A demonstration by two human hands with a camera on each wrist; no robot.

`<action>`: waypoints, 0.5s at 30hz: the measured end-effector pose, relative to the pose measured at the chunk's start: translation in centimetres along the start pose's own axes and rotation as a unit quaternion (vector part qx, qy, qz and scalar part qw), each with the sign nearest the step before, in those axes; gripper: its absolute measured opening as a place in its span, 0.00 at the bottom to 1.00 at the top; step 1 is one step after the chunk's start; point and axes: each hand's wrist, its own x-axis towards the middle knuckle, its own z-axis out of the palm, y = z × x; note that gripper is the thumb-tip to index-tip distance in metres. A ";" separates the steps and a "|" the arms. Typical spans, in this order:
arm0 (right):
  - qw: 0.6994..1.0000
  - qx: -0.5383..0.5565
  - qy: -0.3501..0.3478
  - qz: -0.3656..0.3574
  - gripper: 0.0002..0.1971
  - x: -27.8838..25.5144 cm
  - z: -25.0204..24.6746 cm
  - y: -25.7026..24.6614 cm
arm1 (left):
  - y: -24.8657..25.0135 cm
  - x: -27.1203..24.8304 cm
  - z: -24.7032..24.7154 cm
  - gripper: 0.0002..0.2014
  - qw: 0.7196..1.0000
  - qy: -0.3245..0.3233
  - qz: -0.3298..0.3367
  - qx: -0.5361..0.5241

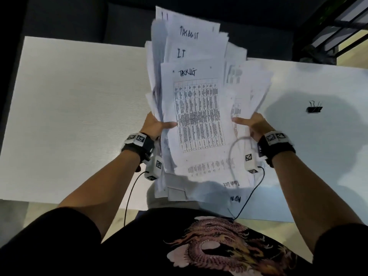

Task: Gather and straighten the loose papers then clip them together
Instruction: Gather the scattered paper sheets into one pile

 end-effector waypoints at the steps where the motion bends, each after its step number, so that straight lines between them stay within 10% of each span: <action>1: 0.998 0.053 -0.044 0.000 0.36 -0.6 -0.4 0.1 | -0.6 0.5 -1.1 0.54 1.000 -0.011 -0.006 0.002; 11: 0.995 0.002 -0.086 -0.044 0.19 -2.4 1.6 -1.0 | -4.0 4.6 -3.6 0.52 1.000 0.005 -0.012 0.021; 15: 0.987 -0.159 -0.032 0.019 0.53 -2.5 3.8 -1.2 | -2.3 1.1 -0.8 0.42 0.996 -0.035 -0.058 0.049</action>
